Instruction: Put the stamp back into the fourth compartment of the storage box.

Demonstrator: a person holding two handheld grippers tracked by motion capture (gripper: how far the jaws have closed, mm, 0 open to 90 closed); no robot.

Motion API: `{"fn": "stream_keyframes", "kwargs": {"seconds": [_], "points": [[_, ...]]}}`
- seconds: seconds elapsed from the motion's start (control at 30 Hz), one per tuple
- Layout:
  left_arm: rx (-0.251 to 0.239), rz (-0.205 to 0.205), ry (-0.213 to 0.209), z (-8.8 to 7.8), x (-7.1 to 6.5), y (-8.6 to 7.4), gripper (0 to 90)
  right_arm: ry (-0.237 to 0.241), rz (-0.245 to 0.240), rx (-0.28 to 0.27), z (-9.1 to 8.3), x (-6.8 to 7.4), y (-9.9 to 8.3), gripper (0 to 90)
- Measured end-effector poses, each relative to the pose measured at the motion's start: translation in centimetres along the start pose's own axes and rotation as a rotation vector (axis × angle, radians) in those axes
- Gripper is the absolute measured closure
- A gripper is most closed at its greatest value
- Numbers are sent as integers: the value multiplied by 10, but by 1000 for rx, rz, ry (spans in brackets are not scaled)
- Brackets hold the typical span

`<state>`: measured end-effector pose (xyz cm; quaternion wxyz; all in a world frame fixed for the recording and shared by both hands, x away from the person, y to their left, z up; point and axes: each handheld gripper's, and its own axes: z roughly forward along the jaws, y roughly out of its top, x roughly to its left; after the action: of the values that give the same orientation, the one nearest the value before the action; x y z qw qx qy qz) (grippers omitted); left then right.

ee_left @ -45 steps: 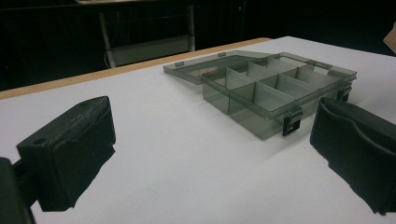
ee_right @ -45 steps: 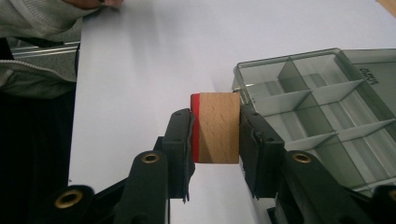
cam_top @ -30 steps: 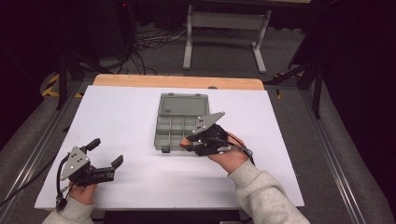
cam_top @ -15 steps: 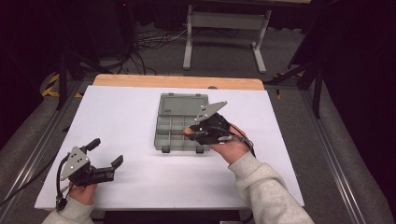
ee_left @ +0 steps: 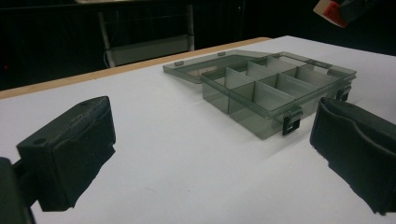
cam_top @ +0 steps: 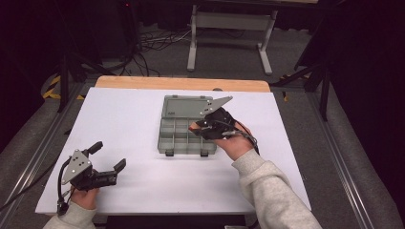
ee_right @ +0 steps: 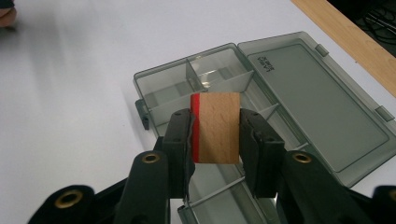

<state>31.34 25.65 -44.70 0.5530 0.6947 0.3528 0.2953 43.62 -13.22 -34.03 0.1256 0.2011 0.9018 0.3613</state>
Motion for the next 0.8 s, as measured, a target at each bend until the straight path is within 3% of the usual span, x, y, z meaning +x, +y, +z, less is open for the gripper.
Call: {"fn": "stream_keyframes", "kwargs": {"seconds": [0.8], "points": [[4,-1,0,0,1,-1,11,-54,76,38,20,-29,-2,659]]}}
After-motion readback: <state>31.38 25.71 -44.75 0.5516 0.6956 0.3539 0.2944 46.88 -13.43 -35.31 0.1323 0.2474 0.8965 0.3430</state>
